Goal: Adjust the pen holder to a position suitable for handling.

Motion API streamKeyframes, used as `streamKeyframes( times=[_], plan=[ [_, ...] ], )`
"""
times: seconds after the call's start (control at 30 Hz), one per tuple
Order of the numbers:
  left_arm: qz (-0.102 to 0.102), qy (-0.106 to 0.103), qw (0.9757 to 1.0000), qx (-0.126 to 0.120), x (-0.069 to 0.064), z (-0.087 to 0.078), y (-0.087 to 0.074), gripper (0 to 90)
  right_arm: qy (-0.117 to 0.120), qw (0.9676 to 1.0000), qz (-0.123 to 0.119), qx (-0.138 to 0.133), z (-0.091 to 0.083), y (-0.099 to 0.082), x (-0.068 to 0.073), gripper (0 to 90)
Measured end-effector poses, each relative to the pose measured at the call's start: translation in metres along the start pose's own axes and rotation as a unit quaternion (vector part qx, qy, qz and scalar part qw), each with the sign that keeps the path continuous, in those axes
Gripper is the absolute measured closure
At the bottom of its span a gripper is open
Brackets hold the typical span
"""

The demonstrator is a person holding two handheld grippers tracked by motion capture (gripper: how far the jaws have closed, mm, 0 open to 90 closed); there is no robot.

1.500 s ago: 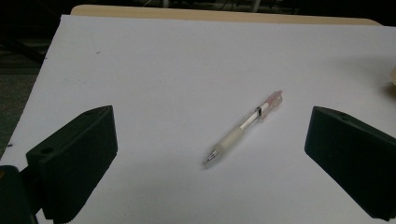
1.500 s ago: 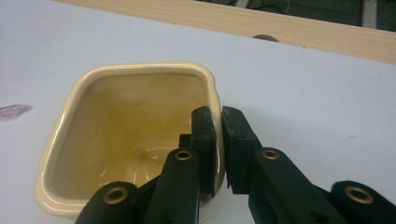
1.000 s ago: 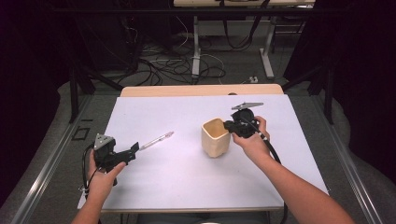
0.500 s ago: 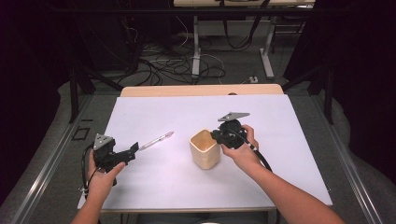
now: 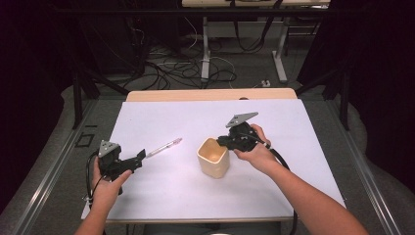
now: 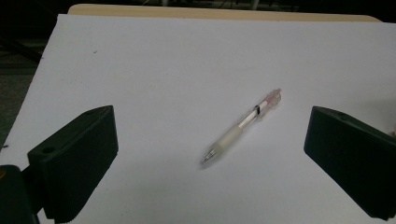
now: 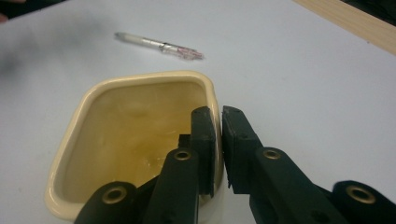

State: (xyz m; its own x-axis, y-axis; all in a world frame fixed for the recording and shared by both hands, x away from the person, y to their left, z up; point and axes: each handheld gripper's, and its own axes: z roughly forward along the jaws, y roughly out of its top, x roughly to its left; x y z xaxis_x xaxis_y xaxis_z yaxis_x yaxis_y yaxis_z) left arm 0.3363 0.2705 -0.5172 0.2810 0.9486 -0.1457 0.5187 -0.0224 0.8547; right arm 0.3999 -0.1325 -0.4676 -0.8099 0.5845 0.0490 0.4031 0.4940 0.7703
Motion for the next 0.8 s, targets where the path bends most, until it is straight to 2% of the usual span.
streamKeyframes(
  times=[0.07, 0.13, 0.17, 0.23, 0.3, 0.37, 0.5, 0.53, 0.57, 0.6, 0.63, 0.7, 0.73, 0.8],
  plan=[
    [0.000, 0.000, 1.0000, 0.000, 0.000, 0.000, 0.000, 2.8, 0.009, 0.9997, -0.019, 0.015, 0.001, 0.004, -0.003, 84.0],
    [0.001, -0.001, 1.0000, 0.001, 0.000, 0.000, 0.000, 2.8, 0.015, 0.9983, -0.031, 0.048, 0.003, 0.009, -0.009, 84.3],
    [0.001, 0.000, 1.0000, 0.001, 0.000, 0.000, 0.000, 2.8, 0.015, 0.9983, -0.031, 0.048, 0.003, 0.009, -0.009, 84.3],
    [0.001, -0.001, 1.0000, 0.001, 0.000, 0.000, 0.000, 2.8, 0.023, 0.9970, -0.034, 0.067, 0.003, 0.013, -0.012, 84.4],
    [0.000, 0.000, 1.0000, 0.001, 0.000, 0.000, 0.000, 2.8, 0.034, 0.9950, -0.048, 0.081, 0.004, 0.016, -0.014, 84.2],
    [0.000, 0.000, 1.0000, 0.001, 0.000, 0.000, 0.000, 2.8, 0.039, 0.9928, -0.046, 0.103, 0.004, 0.020, -0.015, 84.1],
    [0.000, -0.001, 1.0000, 0.003, 0.000, 0.000, 0.000, 2.8, 0.051, 0.9911, -0.040, 0.116, 0.005, 0.024, -0.018, 83.0],
    [0.000, -0.001, 1.0000, 0.004, 0.000, 0.001, 0.000, 2.8, 0.053, 0.9899, -0.036, 0.127, 0.006, 0.026, -0.018, 79.6],
    [0.000, 0.000, 1.0000, 0.004, 0.000, 0.001, 0.000, 2.8, 0.053, 0.9899, -0.036, 0.127, 0.006, 0.026, -0.018, 79.6],
    [0.000, 0.000, 1.0000, 0.005, 0.000, 0.001, 0.000, 2.8, 0.053, 0.9891, -0.039, 0.131, 0.007, 0.028, -0.019, 75.9],
    [0.001, 0.000, 1.0000, 0.005, 0.000, 0.001, -0.001, 2.8, 0.053, 0.9878, -0.033, 0.143, 0.008, 0.029, -0.017, 74.1],
    [0.001, 0.000, 1.0000, 0.005, 0.000, 0.001, 0.000, 2.9, 0.052, 0.9848, -0.046, 0.159, 0.013, 0.031, -0.015, 74.7],
    [0.001, 0.000, 1.0000, 0.005, 0.000, 0.001, 0.000, 3.0, 0.051, 0.9820, -0.051, 0.174, 0.016, 0.031, -0.013, 74.6],
    [0.001, 0.001, 1.0000, 0.005, 0.000, 0.001, 0.000, 3.0, 0.033, 0.9781, -0.068, 0.194, 0.022, 0.031, -0.009, 77.9]
  ],
)
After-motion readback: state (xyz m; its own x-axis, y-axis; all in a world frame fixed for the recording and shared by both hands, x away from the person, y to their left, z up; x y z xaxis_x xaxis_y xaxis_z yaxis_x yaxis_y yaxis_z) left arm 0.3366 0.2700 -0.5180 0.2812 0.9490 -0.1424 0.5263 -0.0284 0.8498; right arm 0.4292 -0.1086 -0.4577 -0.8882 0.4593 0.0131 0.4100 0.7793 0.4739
